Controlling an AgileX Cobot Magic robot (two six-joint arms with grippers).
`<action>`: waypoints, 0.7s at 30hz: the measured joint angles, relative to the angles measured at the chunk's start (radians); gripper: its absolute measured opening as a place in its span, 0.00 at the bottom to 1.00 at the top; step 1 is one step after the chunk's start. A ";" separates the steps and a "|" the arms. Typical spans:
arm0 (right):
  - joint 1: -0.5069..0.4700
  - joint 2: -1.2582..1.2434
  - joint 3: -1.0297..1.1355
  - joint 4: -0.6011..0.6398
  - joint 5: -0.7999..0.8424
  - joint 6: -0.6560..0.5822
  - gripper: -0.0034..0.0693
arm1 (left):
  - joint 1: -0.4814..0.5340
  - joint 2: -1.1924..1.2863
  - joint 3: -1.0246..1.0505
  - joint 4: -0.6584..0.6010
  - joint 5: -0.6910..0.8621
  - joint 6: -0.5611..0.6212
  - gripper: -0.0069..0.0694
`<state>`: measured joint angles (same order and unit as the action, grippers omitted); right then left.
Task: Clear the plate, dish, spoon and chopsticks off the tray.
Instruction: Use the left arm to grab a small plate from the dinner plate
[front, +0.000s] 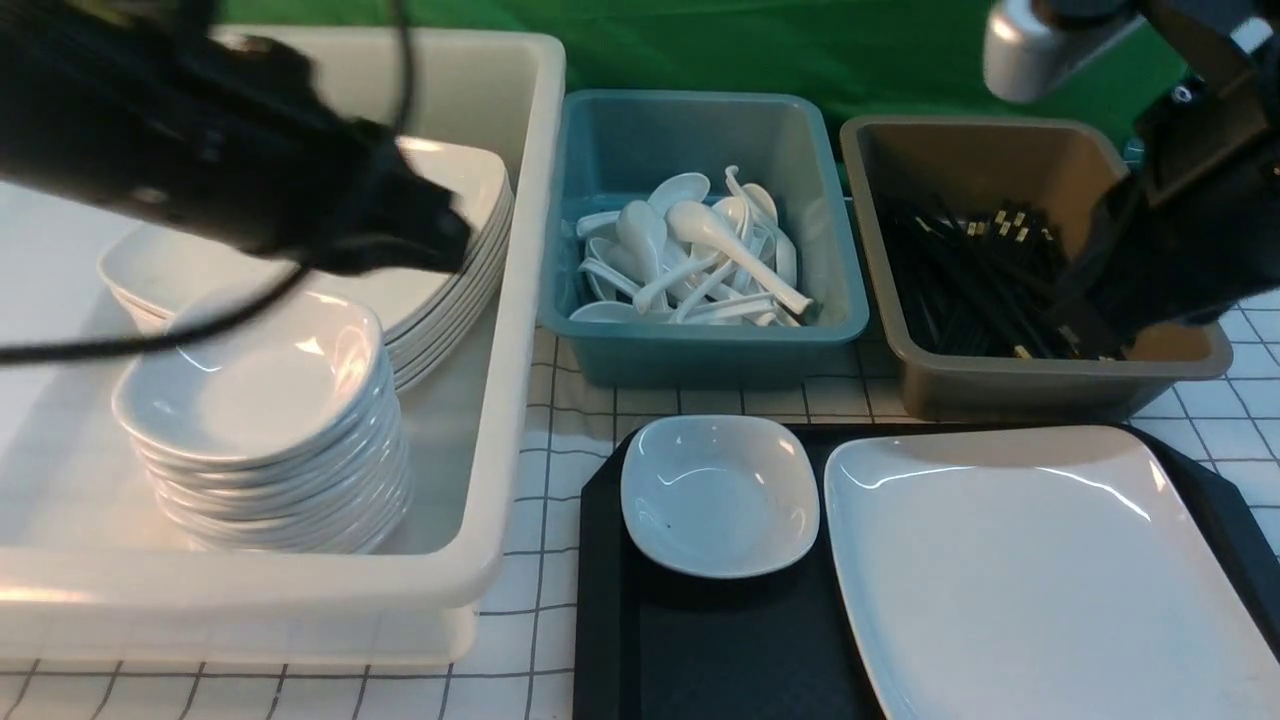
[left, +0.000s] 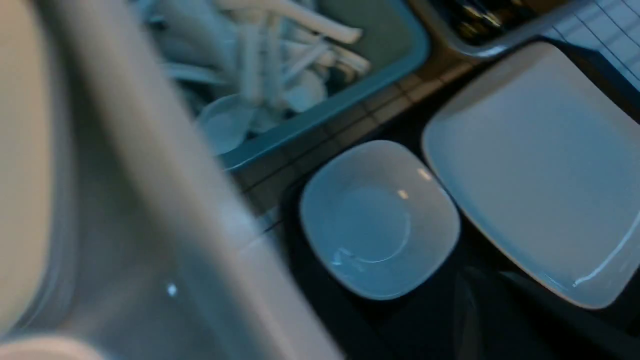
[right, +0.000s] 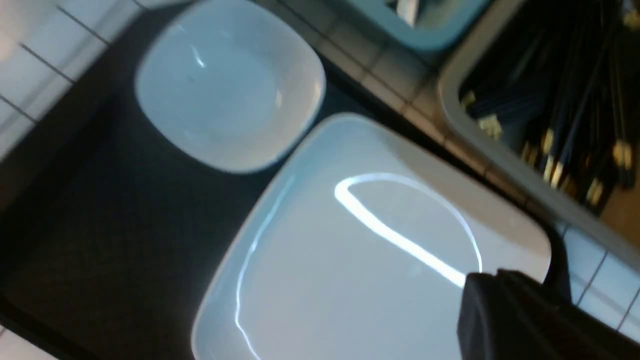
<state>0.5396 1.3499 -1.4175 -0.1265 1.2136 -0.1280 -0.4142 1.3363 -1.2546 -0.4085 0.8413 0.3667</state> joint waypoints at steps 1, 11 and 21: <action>-0.005 -0.004 0.005 0.004 0.000 0.001 0.05 | -0.016 0.005 0.000 0.015 -0.007 0.000 0.09; -0.150 -0.211 0.153 0.068 -0.008 -0.001 0.05 | -0.420 0.359 0.000 0.477 -0.154 -0.144 0.35; -0.150 -0.451 0.154 0.075 -0.015 0.032 0.05 | -0.437 0.603 0.000 0.708 -0.250 -0.213 0.79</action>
<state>0.3891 0.8988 -1.2631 -0.0514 1.1987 -0.0961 -0.8514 1.9397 -1.2546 0.2998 0.5911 0.1540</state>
